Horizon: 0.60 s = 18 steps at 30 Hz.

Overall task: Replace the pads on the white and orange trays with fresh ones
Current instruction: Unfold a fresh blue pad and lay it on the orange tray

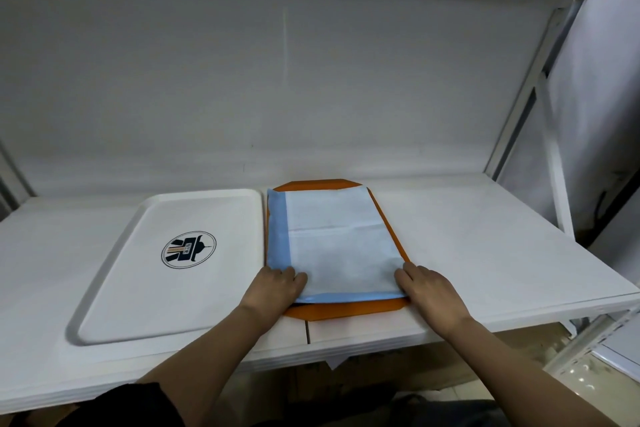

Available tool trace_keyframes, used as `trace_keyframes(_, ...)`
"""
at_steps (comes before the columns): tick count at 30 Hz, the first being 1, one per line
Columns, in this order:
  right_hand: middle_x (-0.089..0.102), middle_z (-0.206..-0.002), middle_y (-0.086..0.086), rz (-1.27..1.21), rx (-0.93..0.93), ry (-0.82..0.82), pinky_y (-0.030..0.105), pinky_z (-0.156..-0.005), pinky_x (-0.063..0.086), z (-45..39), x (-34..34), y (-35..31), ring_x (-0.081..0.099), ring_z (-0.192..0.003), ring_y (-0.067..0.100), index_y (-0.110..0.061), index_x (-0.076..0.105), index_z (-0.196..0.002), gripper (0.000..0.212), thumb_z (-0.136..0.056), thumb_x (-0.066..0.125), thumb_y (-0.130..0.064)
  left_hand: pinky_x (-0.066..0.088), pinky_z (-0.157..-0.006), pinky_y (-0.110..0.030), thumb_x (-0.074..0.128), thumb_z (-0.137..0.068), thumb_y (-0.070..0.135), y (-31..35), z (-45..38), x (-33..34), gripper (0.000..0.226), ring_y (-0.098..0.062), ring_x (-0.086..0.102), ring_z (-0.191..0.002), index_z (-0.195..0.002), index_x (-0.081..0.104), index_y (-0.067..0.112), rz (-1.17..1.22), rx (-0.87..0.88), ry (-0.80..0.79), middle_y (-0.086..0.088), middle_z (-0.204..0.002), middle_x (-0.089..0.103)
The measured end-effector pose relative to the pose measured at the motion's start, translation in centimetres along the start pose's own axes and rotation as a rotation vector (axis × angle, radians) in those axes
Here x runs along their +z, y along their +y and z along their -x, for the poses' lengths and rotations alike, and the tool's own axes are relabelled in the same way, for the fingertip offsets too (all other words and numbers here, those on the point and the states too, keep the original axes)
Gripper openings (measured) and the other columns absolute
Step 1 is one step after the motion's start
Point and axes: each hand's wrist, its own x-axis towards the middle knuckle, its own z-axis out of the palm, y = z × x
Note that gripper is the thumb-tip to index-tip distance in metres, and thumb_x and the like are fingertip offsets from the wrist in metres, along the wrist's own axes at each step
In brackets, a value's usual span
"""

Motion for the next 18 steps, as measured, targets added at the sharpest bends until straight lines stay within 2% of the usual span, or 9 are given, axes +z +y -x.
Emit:
trace_keyframes(5,0.057,-0.074,0.008,0.09,0.039,-0.026,0.03,-0.044,0.039,-0.1,0.3,0.7,0.051,-0.055,0.02,-0.014,0.054,-0.081,0.052,-0.042,0.088,-0.005,0.04,-0.046,-0.02,0.09,-0.03,0.021,-0.7,0.5,-0.9,0.056,-0.016,0.055,-0.048,-0.083,0.072,0.021,-0.016,0.064,-0.063,0.0,-0.066,0.06)
trace_keyframes(8,0.057,-0.068,0.008,0.12,0.02,-0.058,0.029,-0.044,0.039,-0.3,0.0,0.7,0.051,-0.052,0.021,-0.013,0.06,-0.074,0.047,-0.037,0.088,-0.003,0.048,-0.063,-0.025,0.079,-0.062,0.023,-0.4,1.0,-0.6,0.05,-0.019,0.063,-0.068,-0.11,0.067,0.019,0.007,0.104,-0.075,-0.002,-0.085,0.065)
trace_keyframes(9,0.057,-0.068,0.008,0.116,0.019,-0.065,0.028,-0.043,0.038,-0.4,-0.1,0.6,0.051,-0.052,0.021,-0.013,0.06,-0.073,0.047,-0.036,0.088,-0.003,0.048,-0.06,-0.024,0.078,-0.062,0.023,0.1,1.1,-0.8,0.043,-0.017,0.063,-0.063,-0.104,0.069,0.018,-0.002,0.12,-0.077,-0.001,-0.08,0.066)
trace_keyframes(11,0.057,-0.067,0.007,0.105,0.014,-0.077,0.028,-0.04,0.036,-0.5,-0.2,0.6,0.051,-0.05,0.02,-0.013,0.06,-0.072,0.048,-0.035,0.089,-0.003,0.04,-0.042,-0.017,0.086,-0.04,0.023,1.3,1.2,-1.6,0.031,-0.013,0.053,-0.04,-0.066,0.069,0.02,-0.036,0.114,-0.127,0.004,-0.052,0.058)
trace_keyframes(13,0.058,-0.068,0.007,0.111,-0.007,-0.107,0.027,-0.038,0.036,-0.5,-0.3,0.5,0.051,-0.05,0.019,-0.014,0.061,-0.072,0.049,-0.034,0.089,-0.004,0.03,-0.033,-0.013,0.087,-0.023,0.017,1.7,1.0,-1.3,0.036,-0.013,0.045,-0.027,-0.046,0.059,0.019,-0.01,0.052,-0.124,0.001,-0.036,0.047)
trace_keyframes(18,0.061,-0.072,0.006,0.082,-0.017,-0.148,0.026,-0.037,0.04,-0.6,-0.5,0.5,0.053,-0.051,0.018,-0.015,0.063,-0.073,0.052,-0.03,0.091,-0.006,0.028,-0.031,-0.011,0.088,-0.021,0.014,2.2,0.5,-0.9,0.037,-0.014,0.043,-0.024,-0.049,0.064,0.011,-0.058,-0.03,-0.095,0.001,-0.036,0.047)
